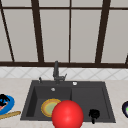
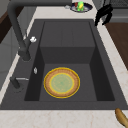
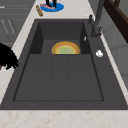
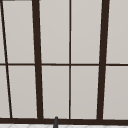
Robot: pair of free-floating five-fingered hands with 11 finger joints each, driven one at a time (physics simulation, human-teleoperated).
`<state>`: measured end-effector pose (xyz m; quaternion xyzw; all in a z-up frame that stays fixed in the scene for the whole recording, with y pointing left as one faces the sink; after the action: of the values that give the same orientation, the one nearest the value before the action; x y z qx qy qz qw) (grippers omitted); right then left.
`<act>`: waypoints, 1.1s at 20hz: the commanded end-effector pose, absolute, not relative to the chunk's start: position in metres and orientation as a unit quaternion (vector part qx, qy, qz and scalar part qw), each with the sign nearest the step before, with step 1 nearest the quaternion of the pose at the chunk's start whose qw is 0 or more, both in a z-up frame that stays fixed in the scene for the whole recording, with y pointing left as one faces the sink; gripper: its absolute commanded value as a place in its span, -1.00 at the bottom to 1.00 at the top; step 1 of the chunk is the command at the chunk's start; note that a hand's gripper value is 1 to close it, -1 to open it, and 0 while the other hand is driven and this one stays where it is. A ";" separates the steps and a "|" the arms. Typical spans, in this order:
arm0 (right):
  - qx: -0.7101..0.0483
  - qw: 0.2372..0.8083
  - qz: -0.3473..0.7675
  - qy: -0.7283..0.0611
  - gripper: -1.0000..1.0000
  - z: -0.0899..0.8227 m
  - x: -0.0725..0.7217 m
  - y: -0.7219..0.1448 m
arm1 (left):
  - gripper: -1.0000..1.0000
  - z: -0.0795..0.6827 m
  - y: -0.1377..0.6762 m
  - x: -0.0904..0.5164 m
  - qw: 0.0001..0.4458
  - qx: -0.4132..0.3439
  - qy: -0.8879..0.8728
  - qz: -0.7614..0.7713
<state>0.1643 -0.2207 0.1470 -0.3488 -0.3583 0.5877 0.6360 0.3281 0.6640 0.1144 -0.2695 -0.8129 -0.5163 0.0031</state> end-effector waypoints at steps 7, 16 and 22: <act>-0.349 0.636 0.588 -0.358 0.00 0.147 0.164 -0.221 | -1.00 0.117 0.676 0.289 -0.023 -0.261 -0.822 -0.506; -0.349 0.636 0.588 -0.358 0.00 0.147 0.164 -0.221 | -1.00 0.101 0.707 0.285 -0.004 -0.261 -0.825 -0.501; -0.349 0.636 0.588 -0.358 0.00 0.147 0.164 -0.221 | -1.00 0.078 0.698 0.287 -0.027 -0.249 -0.832 -0.495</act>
<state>0.1643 -0.2207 0.1470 -0.3488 -0.3583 0.5877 0.6360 0.2876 0.7031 0.1010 -0.2783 -0.8241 -0.4928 -0.0247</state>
